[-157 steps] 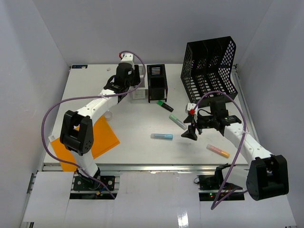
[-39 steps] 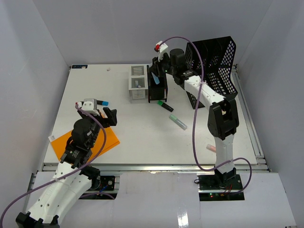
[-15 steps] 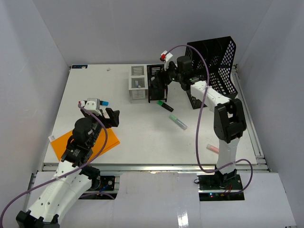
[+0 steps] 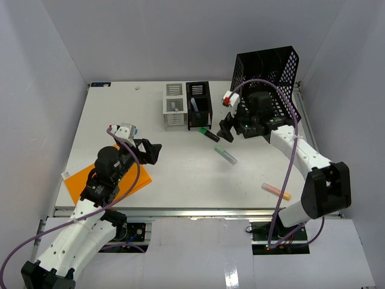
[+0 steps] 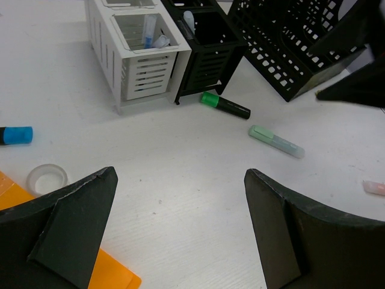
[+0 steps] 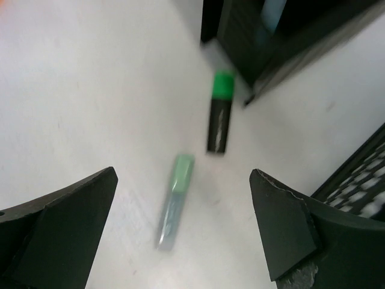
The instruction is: Organize the desk
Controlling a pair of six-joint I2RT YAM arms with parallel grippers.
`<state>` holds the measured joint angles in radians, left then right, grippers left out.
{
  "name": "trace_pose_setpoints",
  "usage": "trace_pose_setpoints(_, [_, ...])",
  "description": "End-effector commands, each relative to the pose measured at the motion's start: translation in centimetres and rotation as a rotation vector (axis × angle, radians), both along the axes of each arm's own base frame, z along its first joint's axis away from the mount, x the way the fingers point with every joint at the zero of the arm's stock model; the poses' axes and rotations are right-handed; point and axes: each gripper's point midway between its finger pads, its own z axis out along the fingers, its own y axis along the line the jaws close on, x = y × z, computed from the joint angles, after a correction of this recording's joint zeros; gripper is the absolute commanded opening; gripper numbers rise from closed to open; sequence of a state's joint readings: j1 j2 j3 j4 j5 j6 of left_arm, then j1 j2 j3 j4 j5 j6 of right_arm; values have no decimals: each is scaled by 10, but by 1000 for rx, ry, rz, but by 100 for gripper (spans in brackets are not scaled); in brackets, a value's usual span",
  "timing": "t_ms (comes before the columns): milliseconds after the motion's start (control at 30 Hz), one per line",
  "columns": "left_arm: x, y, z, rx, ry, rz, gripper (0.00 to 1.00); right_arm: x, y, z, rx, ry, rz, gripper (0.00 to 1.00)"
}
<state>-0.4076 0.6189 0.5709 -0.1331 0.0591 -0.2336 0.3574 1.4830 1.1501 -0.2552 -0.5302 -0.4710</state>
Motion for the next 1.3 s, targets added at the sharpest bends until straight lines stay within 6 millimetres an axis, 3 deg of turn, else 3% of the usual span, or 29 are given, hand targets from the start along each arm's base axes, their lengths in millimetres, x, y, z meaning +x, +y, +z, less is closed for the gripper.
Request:
trace_pose_setpoints(0, [-3,-15,5,-34,-5,-82,98,-20,-39,-84,-218,215,-176,96])
trace_pose_setpoints(333, [-6,-21,3,-43,5,-118,98,-22,-38,-138,-396,200,-238,99])
trace_pose_setpoints(567, [-3,-23,3,-58,12,-118,98,-27,-39,-164,-423,271,-239,85])
trace_pose_setpoints(733, [-4,-41,2,-199,55,-171,98,-32,-34,-168,-401,297,-213,59])
trace_pose_setpoints(833, [-3,-55,-14,-381,164,-178,97,-39,-33,-167,-375,311,-190,44])
trace_pose_setpoints(900, [-4,-64,-19,-528,232,-190,94,-42,-33,-165,-357,315,-177,37])
trace_pose_setpoints(1033, [12,-81,-41,-673,388,-183,83,-47,-29,-157,-317,309,-153,11])
trace_pose_setpoints(1100, [22,-89,-53,-713,476,-151,81,-52,-25,-151,-285,308,-130,8])
trace_pose_setpoints(1267, [38,-105,-61,-762,514,-103,82,-65,-9,-120,-166,286,-52,8])
